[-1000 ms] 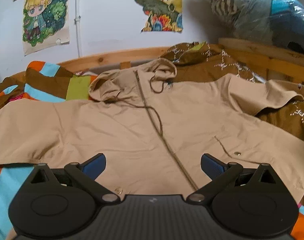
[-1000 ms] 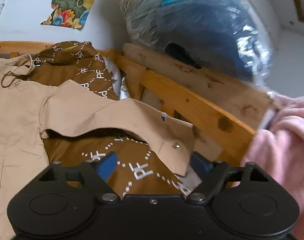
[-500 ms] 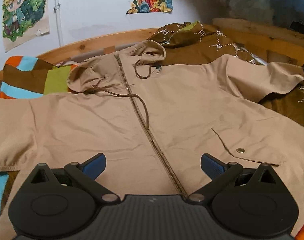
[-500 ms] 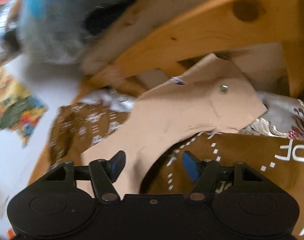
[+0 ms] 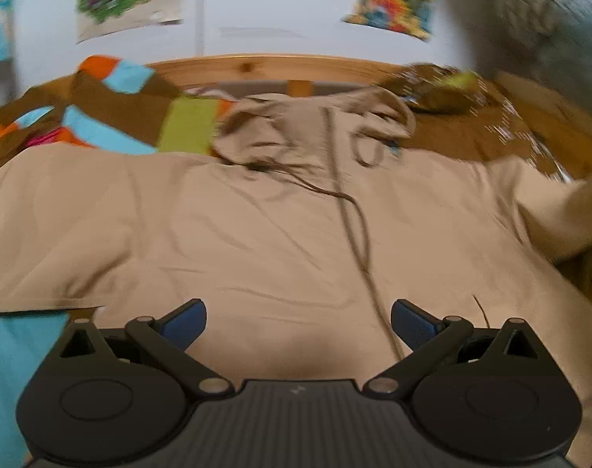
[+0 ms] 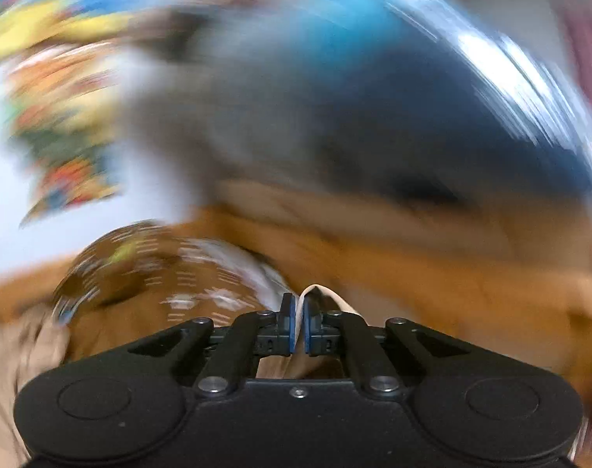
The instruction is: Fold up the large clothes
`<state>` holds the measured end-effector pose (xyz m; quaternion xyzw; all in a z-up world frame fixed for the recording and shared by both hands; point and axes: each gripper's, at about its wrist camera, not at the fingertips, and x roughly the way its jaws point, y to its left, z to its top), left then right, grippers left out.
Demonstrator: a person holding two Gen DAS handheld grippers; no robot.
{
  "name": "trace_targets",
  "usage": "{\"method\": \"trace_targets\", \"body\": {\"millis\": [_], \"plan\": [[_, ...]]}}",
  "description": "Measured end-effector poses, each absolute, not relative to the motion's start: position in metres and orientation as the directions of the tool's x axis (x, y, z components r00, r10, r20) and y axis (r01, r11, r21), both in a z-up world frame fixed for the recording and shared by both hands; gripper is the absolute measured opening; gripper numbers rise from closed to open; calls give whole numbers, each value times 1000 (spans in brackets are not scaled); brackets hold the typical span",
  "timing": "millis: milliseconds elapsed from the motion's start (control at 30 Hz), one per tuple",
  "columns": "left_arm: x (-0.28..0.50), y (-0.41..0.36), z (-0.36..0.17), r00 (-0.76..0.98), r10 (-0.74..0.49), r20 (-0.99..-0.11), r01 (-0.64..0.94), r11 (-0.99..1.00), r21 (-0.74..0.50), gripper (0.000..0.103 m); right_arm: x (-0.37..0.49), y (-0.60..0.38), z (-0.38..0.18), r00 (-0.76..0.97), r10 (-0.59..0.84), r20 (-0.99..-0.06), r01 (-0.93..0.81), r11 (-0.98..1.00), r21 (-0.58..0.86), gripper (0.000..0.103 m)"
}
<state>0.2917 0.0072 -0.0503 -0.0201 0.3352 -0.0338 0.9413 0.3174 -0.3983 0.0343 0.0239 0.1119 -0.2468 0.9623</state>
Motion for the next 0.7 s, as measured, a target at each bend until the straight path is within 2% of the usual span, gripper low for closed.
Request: {"method": "trace_targets", "body": {"millis": [67,133,200,300,433,500,567,633,700], "plan": [[297,26,-41,780,-55,-623,3,996,-85,102,329,-335,32,915,-381,-133,333,898,-287,3],[300,43,-33,791,-27,-612,-46,994,-103,102,331,-275,15,962,-258,-88,176,834,-524,3],[303,63,-26,801,1,-599,-94,988,-125,102,327,-229,-9,982,-143,-121,26,745,-666,3],[309,87,-19,808,27,-588,-150,975,-162,102,317,-172,-65,973,-24,-231,-185,520,-834,3],[318,105,-22,794,9,-608,-179,959,-220,102,285,-133,-129,915,34,-402,-390,326,-861,5],[322,106,-28,788,-47,-614,-144,955,-258,102,267,-127,-148,898,47,-437,-429,306,-850,16],[325,104,-37,788,-137,-601,-69,949,-308,102,254,-127,-152,876,50,-479,-463,361,-809,36],[327,96,-43,783,-211,-585,-5,939,-345,102,247,-135,-148,845,60,-531,-493,471,-731,43],[331,85,-48,770,-305,-560,85,920,-383,102,241,-148,-141,833,68,-550,-483,575,-660,45]]}}
